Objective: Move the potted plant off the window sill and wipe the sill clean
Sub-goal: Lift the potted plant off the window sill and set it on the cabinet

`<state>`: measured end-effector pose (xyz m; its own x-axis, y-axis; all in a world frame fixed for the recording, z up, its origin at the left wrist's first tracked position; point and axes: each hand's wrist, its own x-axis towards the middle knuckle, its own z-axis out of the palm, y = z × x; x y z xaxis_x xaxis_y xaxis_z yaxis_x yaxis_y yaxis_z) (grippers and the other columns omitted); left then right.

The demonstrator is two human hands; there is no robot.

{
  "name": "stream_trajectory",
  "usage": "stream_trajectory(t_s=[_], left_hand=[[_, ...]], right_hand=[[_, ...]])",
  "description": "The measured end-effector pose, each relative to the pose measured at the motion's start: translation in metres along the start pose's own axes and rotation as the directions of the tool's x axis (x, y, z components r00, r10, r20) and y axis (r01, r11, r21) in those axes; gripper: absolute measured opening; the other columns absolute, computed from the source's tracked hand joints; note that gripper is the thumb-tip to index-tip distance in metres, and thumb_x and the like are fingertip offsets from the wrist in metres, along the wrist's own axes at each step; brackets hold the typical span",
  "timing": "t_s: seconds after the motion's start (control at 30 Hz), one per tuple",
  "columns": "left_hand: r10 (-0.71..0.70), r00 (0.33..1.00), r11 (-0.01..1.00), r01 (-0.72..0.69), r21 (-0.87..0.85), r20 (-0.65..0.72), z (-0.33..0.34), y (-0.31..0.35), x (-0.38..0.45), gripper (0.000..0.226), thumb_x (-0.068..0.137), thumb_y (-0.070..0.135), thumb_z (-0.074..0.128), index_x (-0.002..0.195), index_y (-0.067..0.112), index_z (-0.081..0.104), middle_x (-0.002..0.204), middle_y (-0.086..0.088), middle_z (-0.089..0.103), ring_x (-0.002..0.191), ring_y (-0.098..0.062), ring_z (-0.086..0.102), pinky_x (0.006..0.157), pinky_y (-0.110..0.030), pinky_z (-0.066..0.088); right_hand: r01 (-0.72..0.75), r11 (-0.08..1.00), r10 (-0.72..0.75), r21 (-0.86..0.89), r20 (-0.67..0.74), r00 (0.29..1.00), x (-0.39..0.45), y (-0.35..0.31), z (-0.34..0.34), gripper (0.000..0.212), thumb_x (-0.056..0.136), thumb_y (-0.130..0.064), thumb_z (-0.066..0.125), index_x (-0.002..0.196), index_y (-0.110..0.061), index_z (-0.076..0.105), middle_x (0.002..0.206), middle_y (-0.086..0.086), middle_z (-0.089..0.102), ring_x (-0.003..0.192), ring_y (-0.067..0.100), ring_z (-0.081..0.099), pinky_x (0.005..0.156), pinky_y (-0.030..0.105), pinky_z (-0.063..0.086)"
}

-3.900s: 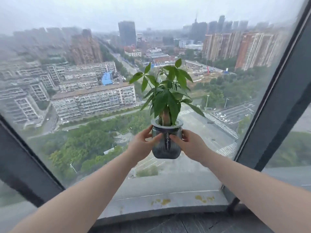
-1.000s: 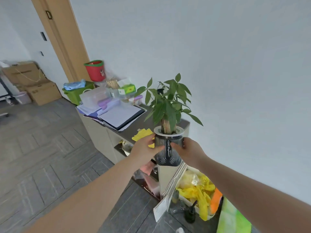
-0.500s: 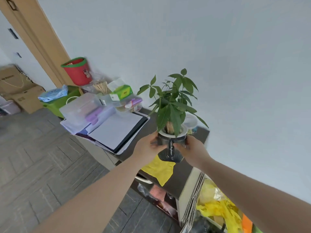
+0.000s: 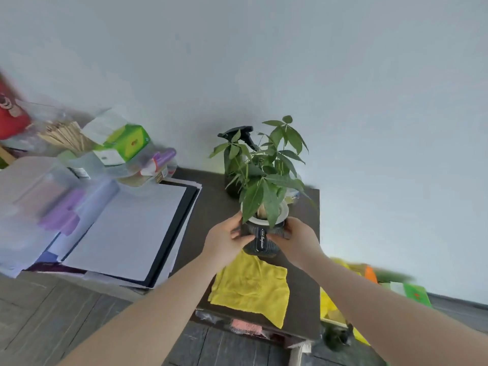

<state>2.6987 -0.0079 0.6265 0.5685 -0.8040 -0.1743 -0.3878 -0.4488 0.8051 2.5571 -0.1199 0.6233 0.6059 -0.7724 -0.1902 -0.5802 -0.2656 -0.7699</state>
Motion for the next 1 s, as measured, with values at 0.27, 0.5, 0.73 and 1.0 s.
stream_trajectory(t_s=[0.27, 0.5, 0.73, 1.0], left_hand=[[0.095, 0.994, 0.995, -0.095, 0.014, 0.046, -0.007, -0.035, 0.038, 0.048, 0.083, 0.01, 0.071, 0.129, 0.009, 0.056, 0.117, -0.001, 0.069, 0.109, -0.008, 0.061, 0.076, 0.005, 0.038], [0.183, 0.983, 0.98, -0.184, 0.08, 0.019, -0.015, -0.051, 0.036, 0.037, 0.085, 0.018, 0.072, 0.119, 0.007, 0.063, 0.099, 0.007, 0.07, 0.097, 0.008, 0.054, 0.072, 0.005, 0.037], [0.234, 0.971, 0.957, -0.24, 0.165, 0.052, -0.02, -0.06, 0.033, 0.034, 0.091, 0.02, 0.062, 0.124, 0.026, 0.059, 0.08, 0.007, 0.065, 0.072, 0.001, 0.051, 0.065, -0.007, 0.039], [0.118, 0.979, 0.984, -0.138, 0.114, 0.165, -0.021, -0.064, 0.023, 0.048, 0.089, 0.03, 0.063, 0.135, 0.023, 0.049, 0.124, 0.013, 0.06, 0.11, -0.006, 0.058, 0.086, -0.009, 0.043]], right_hand=[[-0.058, 0.997, 0.065, 0.054, -0.137, 0.988, 0.018, -0.003, 0.036, 0.033, 0.081, -0.031, 0.073, 0.108, -0.016, 0.062, 0.095, -0.007, 0.068, 0.091, 0.018, 0.063, 0.07, 0.026, 0.043], [-0.073, 0.994, 0.085, 0.076, -0.177, 0.98, 0.009, -0.007, 0.05, 0.04, 0.08, -0.028, 0.074, 0.114, -0.014, 0.059, 0.096, -0.007, 0.066, 0.092, 0.016, 0.063, 0.076, 0.027, 0.048], [-0.074, 0.997, 0.078, 0.029, -0.187, 0.979, 0.0, -0.01, 0.054, 0.045, 0.083, -0.025, 0.072, 0.122, -0.012, 0.056, 0.11, 0.001, 0.068, 0.103, 0.022, 0.062, 0.074, 0.024, 0.042], [-0.124, 0.968, 0.11, -0.218, -0.076, 0.991, -0.004, 0.003, 0.051, 0.046, 0.088, -0.043, 0.063, 0.126, -0.02, 0.052, 0.116, 0.003, 0.066, 0.099, 0.027, 0.064, 0.073, 0.035, 0.052]])
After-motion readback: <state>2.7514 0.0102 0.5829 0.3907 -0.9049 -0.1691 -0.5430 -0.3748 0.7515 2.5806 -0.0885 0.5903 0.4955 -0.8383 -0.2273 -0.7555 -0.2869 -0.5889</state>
